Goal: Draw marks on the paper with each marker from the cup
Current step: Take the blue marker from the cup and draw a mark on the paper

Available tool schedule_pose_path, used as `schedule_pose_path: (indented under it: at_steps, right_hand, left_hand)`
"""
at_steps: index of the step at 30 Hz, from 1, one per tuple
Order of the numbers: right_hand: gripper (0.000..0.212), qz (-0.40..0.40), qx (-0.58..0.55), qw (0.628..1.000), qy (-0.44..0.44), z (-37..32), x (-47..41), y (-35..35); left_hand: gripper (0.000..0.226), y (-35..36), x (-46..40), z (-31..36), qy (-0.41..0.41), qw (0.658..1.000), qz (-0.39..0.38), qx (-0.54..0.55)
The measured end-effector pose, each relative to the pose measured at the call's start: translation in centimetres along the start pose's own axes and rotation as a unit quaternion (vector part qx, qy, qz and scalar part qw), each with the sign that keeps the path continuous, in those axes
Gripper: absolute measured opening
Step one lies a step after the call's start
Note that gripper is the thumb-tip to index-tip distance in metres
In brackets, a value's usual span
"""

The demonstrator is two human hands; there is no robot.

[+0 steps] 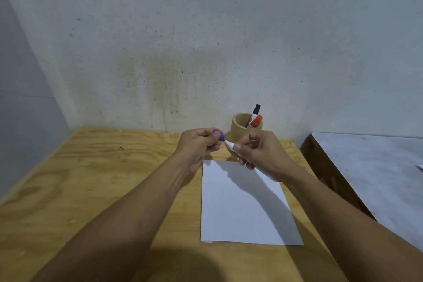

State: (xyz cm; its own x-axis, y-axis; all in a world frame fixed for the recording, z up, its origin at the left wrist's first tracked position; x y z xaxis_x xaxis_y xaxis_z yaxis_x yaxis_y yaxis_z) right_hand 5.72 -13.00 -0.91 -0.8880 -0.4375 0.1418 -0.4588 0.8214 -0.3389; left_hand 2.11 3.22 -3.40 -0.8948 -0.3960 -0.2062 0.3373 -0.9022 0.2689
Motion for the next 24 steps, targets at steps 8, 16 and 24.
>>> schedule_pose_path:
  at_steps: [8,16,24]
  right_hand:
    - [0.014,-0.009,-0.061,0.997,0.042,1.5,0.2,0.2]
    - [0.035,-0.11,-0.247,0.96,0.076,2.2,0.0,0.7]
    - [0.023,-0.042,-0.198,0.978,0.052,2.7,-0.9,1.7]
  left_hand:
    - [0.004,-4.3,0.1,-0.9,0.063,0.936,0.041,-0.344]
    - [0.006,-5.8,0.5,-2.4,0.08,0.874,-0.013,-0.48]
    - [0.056,-6.4,1.7,-2.4,0.12,0.87,0.013,-0.477]
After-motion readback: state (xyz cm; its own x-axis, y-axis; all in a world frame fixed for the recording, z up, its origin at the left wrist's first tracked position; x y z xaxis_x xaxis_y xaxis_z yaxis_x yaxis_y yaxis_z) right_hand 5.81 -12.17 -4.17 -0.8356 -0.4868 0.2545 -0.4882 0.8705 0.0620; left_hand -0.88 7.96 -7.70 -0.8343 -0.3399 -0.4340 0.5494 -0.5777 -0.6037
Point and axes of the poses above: each hand's wrist, its own x-axis away from the middle knuckle, its own y-axis out of the palm, z = x × y, the point moved 5 cm from there along -x, towards the middle knuckle, and after that the axes turned 15 degrees about y, right-handed, at the moved point
